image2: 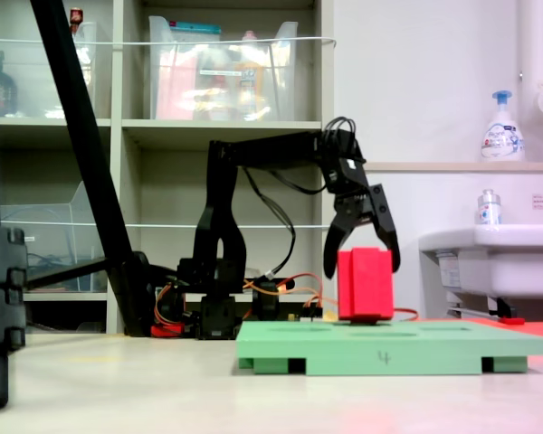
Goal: Put the cross columnar block into the corresponding hole
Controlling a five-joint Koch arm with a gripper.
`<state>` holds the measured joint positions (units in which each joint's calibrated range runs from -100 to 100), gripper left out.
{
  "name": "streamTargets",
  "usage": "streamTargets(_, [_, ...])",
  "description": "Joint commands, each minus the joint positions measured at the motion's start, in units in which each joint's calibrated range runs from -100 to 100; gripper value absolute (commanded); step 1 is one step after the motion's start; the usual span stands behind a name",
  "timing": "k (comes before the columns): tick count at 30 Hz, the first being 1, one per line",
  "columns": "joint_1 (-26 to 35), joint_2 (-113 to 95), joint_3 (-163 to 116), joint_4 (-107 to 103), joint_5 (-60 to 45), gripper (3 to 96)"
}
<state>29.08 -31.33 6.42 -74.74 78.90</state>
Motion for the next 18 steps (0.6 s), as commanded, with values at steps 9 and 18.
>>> streamTargets(9, [0.78,0.04,2.95,3.53,1.17,31.0])
streamTargets(18, [0.83,-0.66,0.96,3.53,1.17,31.9])
